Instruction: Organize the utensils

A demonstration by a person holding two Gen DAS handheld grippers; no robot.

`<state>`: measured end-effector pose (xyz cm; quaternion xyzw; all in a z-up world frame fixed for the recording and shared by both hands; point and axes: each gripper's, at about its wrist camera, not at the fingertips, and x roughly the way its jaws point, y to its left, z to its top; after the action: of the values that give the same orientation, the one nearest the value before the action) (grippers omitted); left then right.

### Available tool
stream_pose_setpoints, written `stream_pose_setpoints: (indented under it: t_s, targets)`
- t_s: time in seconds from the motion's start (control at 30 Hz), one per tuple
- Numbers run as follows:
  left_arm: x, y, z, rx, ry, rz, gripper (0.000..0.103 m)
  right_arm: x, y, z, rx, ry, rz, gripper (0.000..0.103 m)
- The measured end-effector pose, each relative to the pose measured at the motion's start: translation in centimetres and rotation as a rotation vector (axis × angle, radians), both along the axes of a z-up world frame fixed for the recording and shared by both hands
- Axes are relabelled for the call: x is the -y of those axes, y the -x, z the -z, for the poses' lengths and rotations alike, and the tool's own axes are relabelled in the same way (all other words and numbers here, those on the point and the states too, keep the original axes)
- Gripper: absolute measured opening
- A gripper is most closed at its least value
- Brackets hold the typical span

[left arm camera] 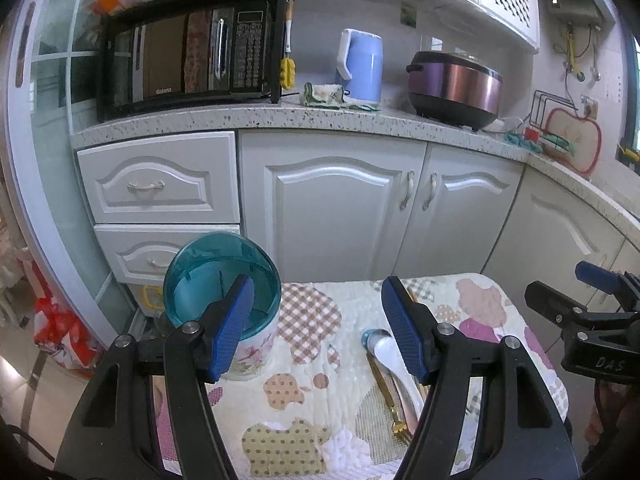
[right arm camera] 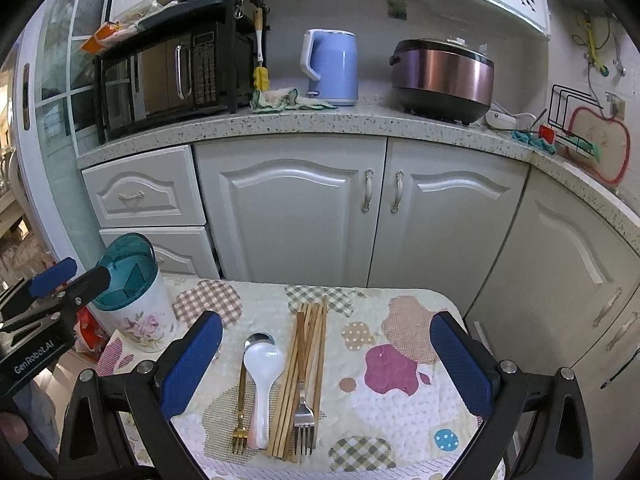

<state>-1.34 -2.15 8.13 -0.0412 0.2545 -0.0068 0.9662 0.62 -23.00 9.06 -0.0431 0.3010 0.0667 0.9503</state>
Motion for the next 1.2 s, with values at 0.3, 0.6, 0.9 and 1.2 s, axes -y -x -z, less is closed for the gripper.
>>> stream_pose_setpoints:
  t_s: [0.3,0.6,0.9,1.2]
  targets:
    - [0.1,0.0,-0.6,0.011,0.01,0.012,0.067,0.5,-0.4,0.0,-0.015,-0.016,0.014,0.103]
    - [0.7,0.0,-0.8,0.008,0.025,0.033,0.067,0.9,-0.4,-0.2,-0.009,-0.025,0.029,0.103]
    - [1.1,-0.1,-0.6,-0.004,0.031,0.049,0.067,1.0,-0.3,-0.2,-0.002,-0.038,0.03,0.103]
    - [1.4,0.0,0.0,-0.019,0.035,0.062,0.067,1.4,-0.4,0.1,-0.01,-0.051,0.045,0.103]
